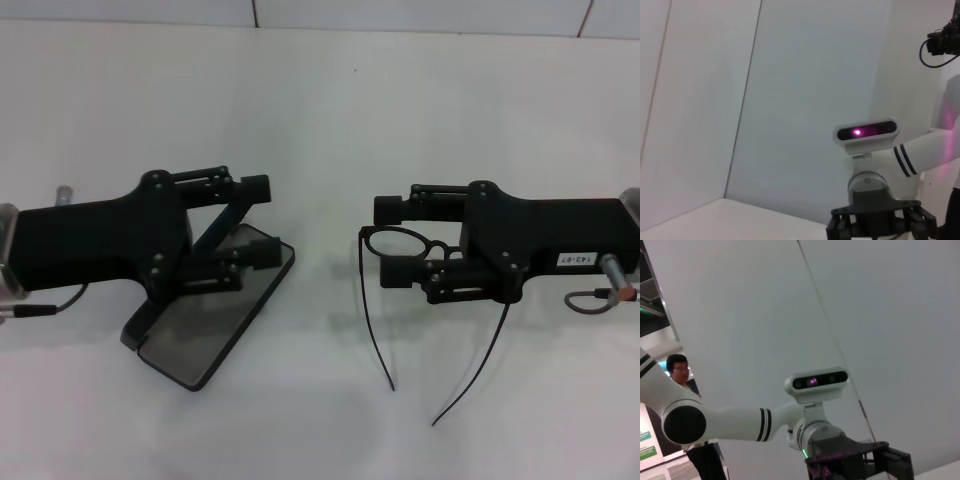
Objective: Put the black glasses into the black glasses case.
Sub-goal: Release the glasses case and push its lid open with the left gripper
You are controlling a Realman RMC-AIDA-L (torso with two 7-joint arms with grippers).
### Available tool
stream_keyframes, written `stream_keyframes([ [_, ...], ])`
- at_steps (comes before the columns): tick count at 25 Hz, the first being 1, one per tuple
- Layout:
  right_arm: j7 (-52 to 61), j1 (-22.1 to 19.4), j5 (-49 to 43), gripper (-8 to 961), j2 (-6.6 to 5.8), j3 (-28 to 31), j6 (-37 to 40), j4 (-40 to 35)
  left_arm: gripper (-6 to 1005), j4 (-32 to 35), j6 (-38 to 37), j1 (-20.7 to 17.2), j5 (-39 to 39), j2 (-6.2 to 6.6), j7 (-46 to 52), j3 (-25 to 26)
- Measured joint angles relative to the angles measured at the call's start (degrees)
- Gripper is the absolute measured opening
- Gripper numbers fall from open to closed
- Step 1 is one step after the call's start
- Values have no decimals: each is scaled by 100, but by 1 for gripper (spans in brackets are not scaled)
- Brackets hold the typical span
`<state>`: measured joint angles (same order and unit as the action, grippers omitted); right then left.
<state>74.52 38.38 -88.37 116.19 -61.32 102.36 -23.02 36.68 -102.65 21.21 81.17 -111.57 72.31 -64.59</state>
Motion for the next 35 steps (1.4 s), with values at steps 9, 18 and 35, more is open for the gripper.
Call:
stream_keyframes([
  [9,1,-108,22,720,0,-24,11,-32,697,3,11,40,83,-19,79,17],
  [18,-2,-113,89,720,-2,-23,48,-60,696,213,60,41,92,-54,650,366],
  [35,46,-1048,96,719,-122,624,-132,-924,691,5885,592,415,5785,-761,6809,-98],
])
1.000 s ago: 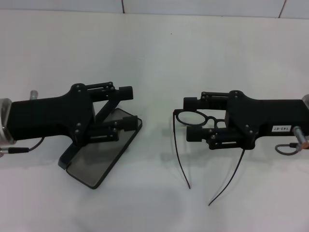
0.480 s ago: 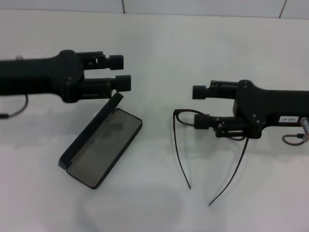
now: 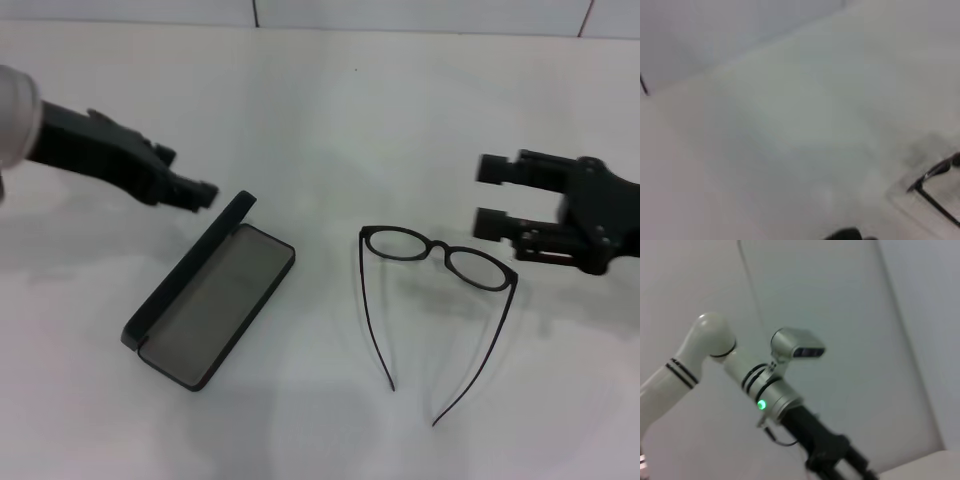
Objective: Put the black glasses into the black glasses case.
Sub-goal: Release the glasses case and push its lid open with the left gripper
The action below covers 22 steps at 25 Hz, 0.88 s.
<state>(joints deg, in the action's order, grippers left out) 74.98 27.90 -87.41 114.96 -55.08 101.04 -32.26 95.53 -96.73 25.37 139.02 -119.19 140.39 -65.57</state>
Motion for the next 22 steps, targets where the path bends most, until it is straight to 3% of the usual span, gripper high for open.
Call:
stream_keyframes([
  [8,8,-441,-4,719,-149,396,35,-102,692,-182,0,4,321,-29,600,-819],
  [14,0,-459,-41,719,-120,422,36,-103,691,-784,54,265,537,-39,660,-949],
  [22,-4,-423,-54,719,-99,399,38,-105,658,-1063,187,389,840,-44,620,-1020],
])
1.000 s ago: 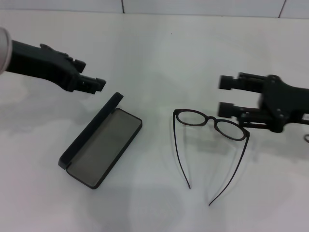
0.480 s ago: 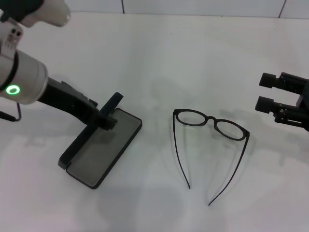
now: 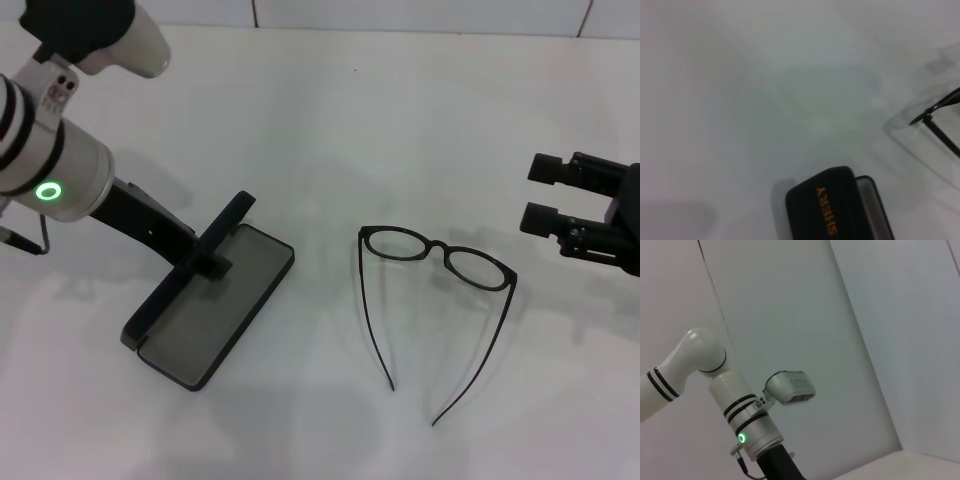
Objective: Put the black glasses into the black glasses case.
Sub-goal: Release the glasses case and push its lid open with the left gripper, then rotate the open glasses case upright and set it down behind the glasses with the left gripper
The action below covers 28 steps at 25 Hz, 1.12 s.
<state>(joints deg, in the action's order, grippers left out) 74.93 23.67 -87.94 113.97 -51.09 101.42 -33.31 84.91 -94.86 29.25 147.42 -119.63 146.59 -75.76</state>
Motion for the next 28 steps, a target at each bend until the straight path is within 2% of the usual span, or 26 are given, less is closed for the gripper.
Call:
stream_keyframes([
  [13,1,7,-4,719,28,29,0,0,577,-297,368,73,390,-2,90,-628],
  [22,-6,-33,9,718,68,25,6,0,515,-114,370,71,551,-7,149,-719],
  [27,-37,-36,18,718,71,34,134,32,285,226,389,81,779,-1,83,-835],
  [28,-49,-38,4,718,62,30,207,33,270,311,410,84,857,0,57,-866],
])
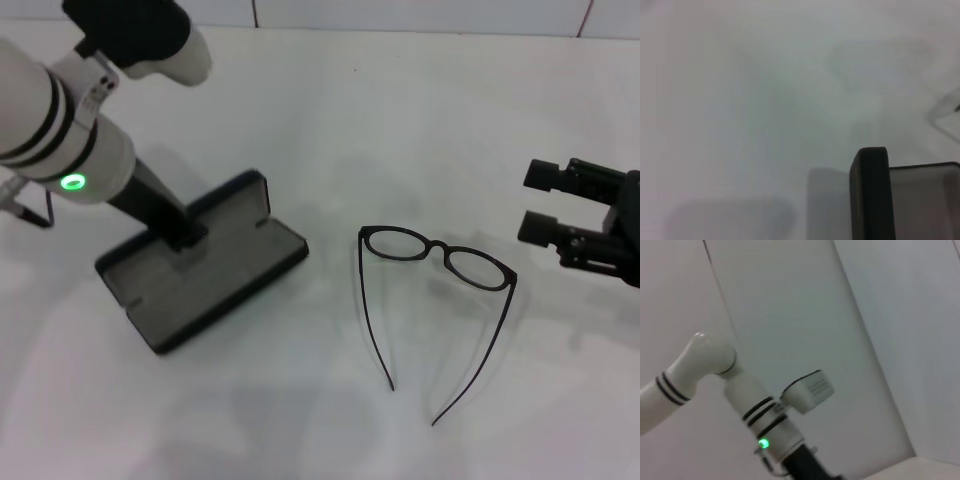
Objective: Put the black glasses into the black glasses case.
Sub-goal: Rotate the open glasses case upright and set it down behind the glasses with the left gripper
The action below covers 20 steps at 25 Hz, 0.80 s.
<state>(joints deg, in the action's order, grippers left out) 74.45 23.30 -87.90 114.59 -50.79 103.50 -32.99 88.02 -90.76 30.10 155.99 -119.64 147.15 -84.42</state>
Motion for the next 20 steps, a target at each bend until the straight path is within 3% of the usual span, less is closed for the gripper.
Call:
stream_keyframes([
  [7,-480,-13,-436,718,-106,-44,1317,-26,198,249,1041,134,462,-6,-774,-764],
  [14,-522,-37,-711,718,-15,-41,1446,-20,200,-147,2722,149,550,-13,-2031,-1836],
  [20,-530,-149,-688,718,34,20,1434,-26,201,-649,3358,402,524,-21,-2351,-2262],
])
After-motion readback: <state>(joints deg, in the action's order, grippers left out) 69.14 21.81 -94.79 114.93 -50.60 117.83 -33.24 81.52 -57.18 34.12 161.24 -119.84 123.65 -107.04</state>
